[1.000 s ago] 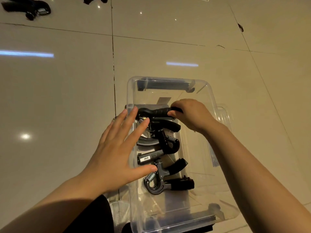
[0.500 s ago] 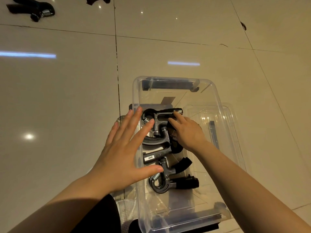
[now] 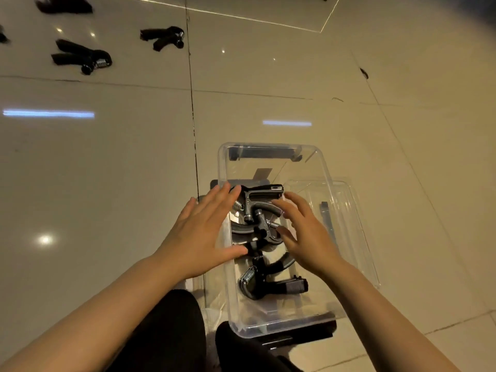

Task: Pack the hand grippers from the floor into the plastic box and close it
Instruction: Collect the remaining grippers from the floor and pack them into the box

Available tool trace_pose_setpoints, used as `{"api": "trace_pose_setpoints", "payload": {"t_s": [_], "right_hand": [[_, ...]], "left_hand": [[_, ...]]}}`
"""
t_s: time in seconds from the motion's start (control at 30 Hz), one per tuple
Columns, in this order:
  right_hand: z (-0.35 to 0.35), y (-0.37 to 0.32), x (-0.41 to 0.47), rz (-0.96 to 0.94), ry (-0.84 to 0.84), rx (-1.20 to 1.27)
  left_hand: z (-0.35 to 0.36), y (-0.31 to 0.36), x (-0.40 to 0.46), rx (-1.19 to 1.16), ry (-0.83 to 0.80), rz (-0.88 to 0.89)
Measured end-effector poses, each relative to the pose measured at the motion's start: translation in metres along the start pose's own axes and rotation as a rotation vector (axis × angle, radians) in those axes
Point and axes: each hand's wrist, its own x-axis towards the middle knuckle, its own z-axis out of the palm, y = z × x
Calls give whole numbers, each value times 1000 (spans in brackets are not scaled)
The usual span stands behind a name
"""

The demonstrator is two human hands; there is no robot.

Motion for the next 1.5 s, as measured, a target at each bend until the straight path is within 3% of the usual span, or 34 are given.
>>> {"api": "trace_pose_setpoints", "payload": {"t_s": [0.13, 0.27, 0.47, 0.57, 0.7, 0.9, 1.0, 1.13, 1.3, 1.5], "right_hand": [[-76, -60, -29, -103, 30, -11], [-148, -153, -58, -259, -38, -41], [-190, -271, -123, -535, -55, -20], [-168, -293, -149, -517, 7, 52], [-131, -302, -146, -458, 56, -52], [-99, -336, -109, -386, 35, 196], [-74, -361, -80, -376, -15, 252], [-19, -403, -38, -400, -97, 256], [53, -438, -11, -411, -170, 157], [65, -454, 23, -393, -171, 191]], "left_hand": [[-71, 23, -40, -96, 166, -74], [-152, 51, -108, 11, 301, -96], [-221, 101, -214, -75, 569, -115], [-222, 122, -251, -26, 569, -111], [-219, 116, -281, 75, 556, -199], [-222, 36, -299, -8, 549, -489], [-237, 3, -312, 134, 471, -537], [-264, -49, -345, -31, 534, -624], [-295, -96, -360, 57, 506, -687], [-326, -137, -361, 164, 419, -697]]}}
